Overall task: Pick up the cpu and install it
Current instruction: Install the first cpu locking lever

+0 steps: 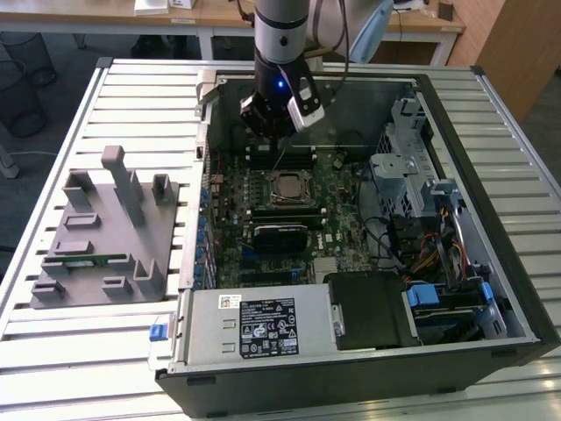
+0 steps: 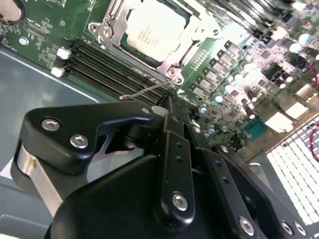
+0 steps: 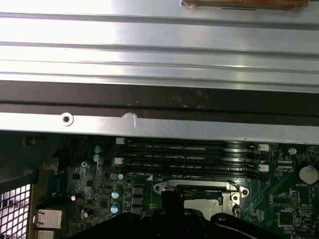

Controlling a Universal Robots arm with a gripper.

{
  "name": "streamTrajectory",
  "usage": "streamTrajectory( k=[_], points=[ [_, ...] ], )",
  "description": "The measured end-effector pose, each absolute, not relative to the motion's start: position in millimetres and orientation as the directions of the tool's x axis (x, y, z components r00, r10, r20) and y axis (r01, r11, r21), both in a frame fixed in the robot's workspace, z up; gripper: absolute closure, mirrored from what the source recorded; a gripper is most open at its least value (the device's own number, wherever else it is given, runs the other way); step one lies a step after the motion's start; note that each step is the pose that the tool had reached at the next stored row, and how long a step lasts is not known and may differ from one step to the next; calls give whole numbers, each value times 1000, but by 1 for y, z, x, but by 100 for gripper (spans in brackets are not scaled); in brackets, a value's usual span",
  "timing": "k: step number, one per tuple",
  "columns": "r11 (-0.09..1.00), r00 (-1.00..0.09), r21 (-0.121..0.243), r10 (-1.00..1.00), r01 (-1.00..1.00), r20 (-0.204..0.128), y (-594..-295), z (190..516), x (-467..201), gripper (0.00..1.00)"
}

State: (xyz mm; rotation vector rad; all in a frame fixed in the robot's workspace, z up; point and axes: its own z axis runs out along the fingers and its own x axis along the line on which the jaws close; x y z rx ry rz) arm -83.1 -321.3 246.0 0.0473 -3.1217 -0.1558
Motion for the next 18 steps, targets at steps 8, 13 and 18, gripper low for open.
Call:
streamTrajectory(
  k=[8,13,18],
  points=[
    [992,-996,99,-86,-84,15,-321,242,-77,89],
    [992,-996,92,-85,-84,15,-315,240,-71,89],
    [994,-996,66,-85,-84,17,-311,238,-68,89]
  ],
)
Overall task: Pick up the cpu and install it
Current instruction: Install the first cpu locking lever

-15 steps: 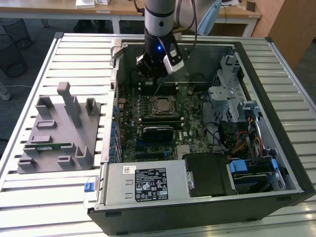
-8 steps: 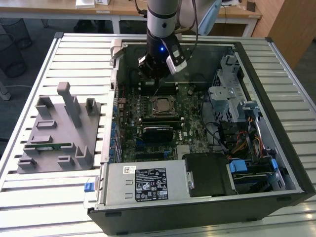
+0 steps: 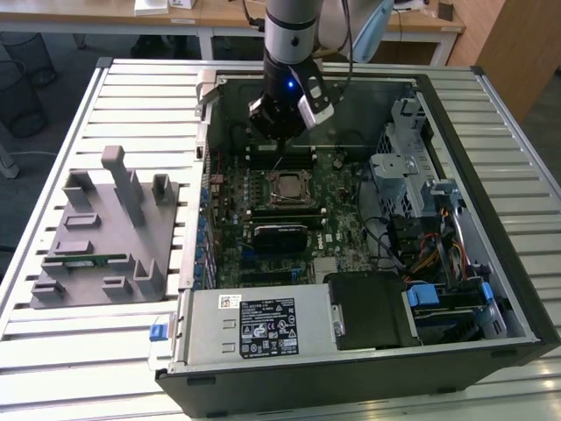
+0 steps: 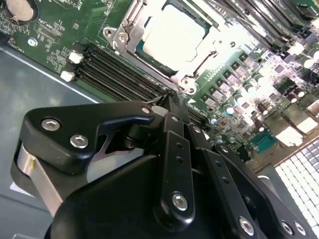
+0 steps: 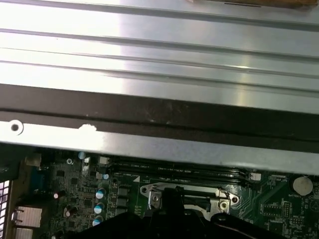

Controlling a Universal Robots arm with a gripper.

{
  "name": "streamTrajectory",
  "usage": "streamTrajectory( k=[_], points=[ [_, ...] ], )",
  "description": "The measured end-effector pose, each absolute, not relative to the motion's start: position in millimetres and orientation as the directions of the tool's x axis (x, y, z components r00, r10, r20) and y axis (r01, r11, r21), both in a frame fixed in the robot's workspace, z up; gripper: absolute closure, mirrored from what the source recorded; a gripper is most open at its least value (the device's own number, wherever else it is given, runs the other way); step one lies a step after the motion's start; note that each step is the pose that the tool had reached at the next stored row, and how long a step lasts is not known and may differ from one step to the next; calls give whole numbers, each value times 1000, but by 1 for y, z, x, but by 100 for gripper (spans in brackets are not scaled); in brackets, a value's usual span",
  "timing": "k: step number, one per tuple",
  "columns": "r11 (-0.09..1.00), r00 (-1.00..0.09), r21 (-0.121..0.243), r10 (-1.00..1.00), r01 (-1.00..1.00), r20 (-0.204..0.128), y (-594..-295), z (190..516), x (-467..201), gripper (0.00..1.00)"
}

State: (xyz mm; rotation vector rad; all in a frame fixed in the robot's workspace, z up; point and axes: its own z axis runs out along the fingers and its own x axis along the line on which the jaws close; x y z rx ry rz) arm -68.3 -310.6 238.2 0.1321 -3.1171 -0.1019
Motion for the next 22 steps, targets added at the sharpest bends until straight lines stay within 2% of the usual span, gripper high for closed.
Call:
streamTrajectory(
  k=[22],
  points=[
    [994,-996,65,-85,-84,17,-308,224,-43,89]
  ],
)
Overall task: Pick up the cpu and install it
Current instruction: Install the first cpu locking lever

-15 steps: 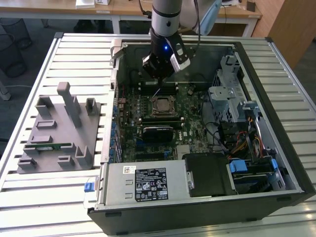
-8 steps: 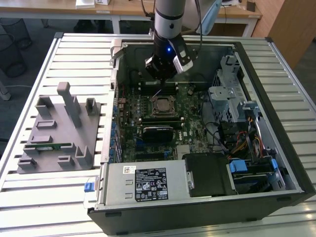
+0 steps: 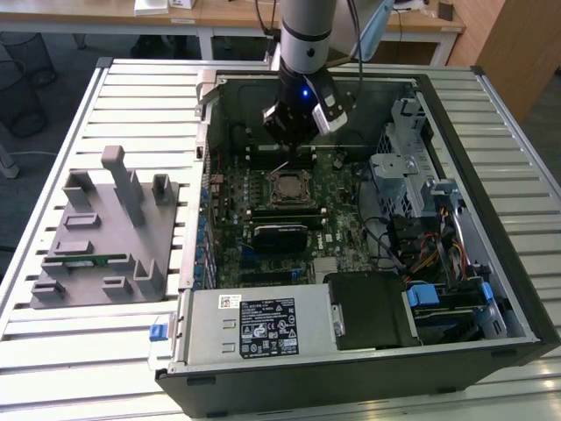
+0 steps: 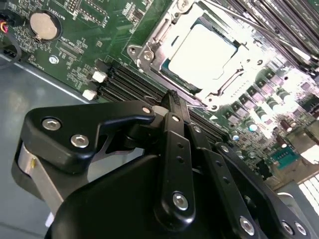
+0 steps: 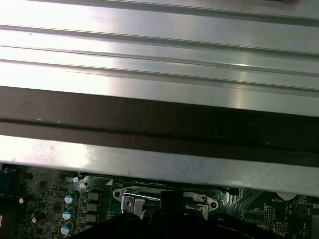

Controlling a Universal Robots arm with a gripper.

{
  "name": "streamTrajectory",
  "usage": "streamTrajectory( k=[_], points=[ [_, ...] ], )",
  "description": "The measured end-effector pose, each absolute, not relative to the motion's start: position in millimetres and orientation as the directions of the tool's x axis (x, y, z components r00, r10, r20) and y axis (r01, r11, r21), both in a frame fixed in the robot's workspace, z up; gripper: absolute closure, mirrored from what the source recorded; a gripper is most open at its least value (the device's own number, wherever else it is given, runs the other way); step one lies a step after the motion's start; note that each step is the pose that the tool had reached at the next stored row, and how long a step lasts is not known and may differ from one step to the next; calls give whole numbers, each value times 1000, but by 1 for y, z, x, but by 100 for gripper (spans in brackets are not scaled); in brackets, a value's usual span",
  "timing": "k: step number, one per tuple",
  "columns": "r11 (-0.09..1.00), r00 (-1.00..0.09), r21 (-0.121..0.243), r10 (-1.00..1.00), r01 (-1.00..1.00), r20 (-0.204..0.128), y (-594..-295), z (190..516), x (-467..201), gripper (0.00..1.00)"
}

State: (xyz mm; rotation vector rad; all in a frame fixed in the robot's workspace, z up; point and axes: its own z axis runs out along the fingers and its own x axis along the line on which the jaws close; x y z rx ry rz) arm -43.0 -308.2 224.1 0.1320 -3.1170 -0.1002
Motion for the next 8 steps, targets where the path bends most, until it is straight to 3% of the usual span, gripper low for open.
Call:
streamTrajectory(
  k=[8],
  points=[
    [995,-996,62,-85,-84,18,-308,218,-38,89]
  ],
)
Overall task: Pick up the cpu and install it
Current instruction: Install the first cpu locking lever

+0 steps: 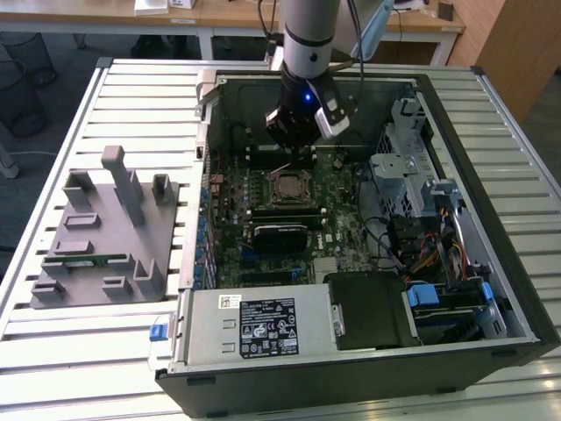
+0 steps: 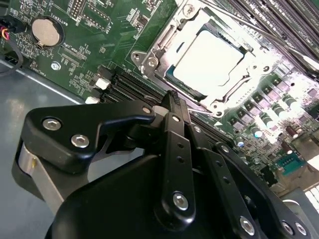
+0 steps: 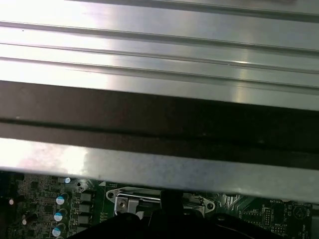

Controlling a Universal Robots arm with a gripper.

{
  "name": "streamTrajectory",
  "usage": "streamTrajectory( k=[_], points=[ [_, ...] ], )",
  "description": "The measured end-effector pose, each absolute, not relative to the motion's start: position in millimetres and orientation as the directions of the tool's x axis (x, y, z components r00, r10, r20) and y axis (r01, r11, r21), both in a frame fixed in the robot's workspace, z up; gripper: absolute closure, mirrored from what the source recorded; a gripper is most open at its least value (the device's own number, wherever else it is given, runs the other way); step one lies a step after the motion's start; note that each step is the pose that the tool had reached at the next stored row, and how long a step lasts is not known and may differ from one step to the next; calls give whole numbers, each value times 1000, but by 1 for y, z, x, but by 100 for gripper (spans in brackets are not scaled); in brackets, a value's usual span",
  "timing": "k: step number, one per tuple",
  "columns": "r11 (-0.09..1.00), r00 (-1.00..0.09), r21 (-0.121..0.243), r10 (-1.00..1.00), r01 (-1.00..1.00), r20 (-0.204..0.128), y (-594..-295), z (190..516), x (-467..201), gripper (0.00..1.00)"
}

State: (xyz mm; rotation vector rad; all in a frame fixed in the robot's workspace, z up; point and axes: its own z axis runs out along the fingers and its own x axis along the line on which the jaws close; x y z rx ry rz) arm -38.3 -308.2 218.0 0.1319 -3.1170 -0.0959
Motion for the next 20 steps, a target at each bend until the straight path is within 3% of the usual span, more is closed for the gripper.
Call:
streamTrajectory(
  k=[20],
  points=[
    [995,-996,61,-85,-84,18,-308,202,-30,89]
  ],
)
